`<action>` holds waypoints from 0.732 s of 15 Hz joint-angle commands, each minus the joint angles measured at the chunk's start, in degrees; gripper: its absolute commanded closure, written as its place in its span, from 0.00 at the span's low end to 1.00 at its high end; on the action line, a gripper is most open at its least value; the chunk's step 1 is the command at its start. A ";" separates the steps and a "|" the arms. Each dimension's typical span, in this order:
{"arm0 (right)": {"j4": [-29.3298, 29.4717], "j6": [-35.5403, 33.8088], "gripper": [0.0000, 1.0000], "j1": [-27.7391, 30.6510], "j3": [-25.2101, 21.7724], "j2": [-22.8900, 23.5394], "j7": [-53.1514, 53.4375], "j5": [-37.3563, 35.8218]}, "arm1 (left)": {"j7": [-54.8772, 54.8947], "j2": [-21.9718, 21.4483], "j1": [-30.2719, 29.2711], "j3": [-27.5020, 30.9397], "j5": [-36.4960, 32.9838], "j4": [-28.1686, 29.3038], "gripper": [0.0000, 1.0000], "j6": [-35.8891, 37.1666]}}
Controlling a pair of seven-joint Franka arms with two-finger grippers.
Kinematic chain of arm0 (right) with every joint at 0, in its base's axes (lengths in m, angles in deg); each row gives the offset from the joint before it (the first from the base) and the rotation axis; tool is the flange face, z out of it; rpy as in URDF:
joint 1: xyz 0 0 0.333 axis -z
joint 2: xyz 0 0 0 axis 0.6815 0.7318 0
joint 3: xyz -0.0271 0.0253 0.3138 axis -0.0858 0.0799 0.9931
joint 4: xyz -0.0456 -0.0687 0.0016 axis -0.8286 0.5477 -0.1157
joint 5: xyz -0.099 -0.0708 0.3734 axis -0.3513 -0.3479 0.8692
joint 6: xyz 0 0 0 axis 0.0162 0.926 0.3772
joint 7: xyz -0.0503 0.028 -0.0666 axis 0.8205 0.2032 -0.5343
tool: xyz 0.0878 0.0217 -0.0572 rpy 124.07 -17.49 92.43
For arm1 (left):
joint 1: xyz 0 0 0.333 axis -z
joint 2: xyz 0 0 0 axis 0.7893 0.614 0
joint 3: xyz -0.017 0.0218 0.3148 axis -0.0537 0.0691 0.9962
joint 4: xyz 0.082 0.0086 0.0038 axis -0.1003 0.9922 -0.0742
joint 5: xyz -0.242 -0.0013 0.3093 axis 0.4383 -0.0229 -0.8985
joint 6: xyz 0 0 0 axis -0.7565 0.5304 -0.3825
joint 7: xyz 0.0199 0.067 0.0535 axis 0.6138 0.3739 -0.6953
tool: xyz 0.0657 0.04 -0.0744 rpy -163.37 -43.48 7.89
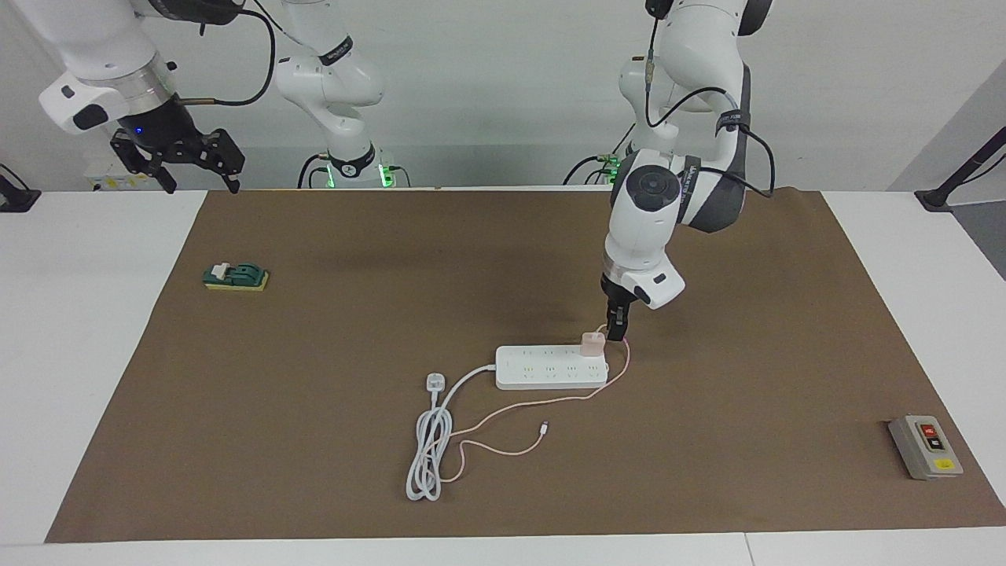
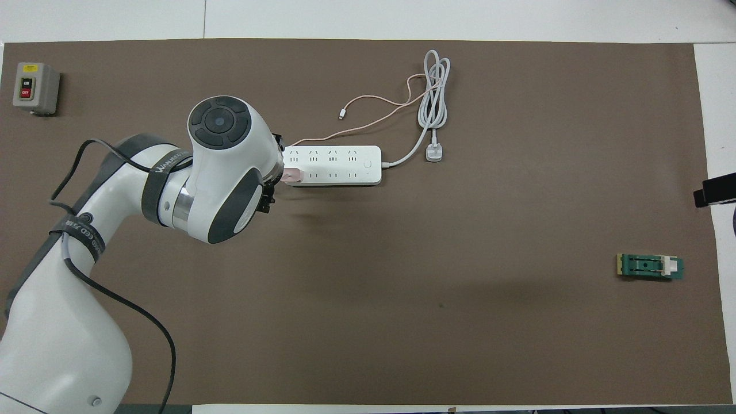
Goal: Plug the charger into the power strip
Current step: 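Open the left gripper and lift it off the plugged charger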
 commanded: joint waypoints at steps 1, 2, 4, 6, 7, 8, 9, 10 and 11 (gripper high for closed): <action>0.21 -0.89 0.00 0.28 -0.13 -0.34 -0.91 -0.81 | 1.21 -3.33 -1.74 -0.35 1.02 -1.80 0.17 4.24; 0.21 -0.89 0.00 0.28 -0.13 -0.34 -0.91 -0.81 | 1.30 -3.68 -2.27 -0.35 1.11 -3.38 0.14 6.17; 0.21 -0.89 0.00 0.28 -0.13 -0.34 -0.91 -0.81 | 3.05 -4.99 -3.24 -0.35 2.68 -6.02 0.14 9.51; 0.21 -0.89 0.00 0.28 -0.13 -0.34 -0.91 -0.81 | 7.35 -7.10 -3.67 0.35 4.79 -7.35 0.14 12.42; 0.21 -0.89 0.00 0.28 -0.13 -0.34 -0.91 -0.81 | 10.50 -8.33 -4.90 0.26 4.88 -7.61 0.14 13.82; 0.21 -0.89 0.00 0.28 -0.13 -0.34 -0.91 -0.81 | 14.88 -9.56 -5.34 0.26 4.89 -7.61 0.14 15.49; 0.21 -0.89 0.00 0.28 -0.13 -0.34 -0.91 -0.81 | 19.62 -10.79 -5.70 0.44 4.89 -7.61 0.14 17.07; 0.21 -0.89 0.00 0.28 -0.13 -0.34 -0.91 -0.81 | 24.80 -11.93 -7.18 0.35 4.89 -7.61 0.14 18.92; 0.21 -0.89 0.00 0.19 -0.13 -0.34 -0.91 -0.81 | 30.43 -12.99 -8.59 0.26 4.89 -7.61 0.14 20.85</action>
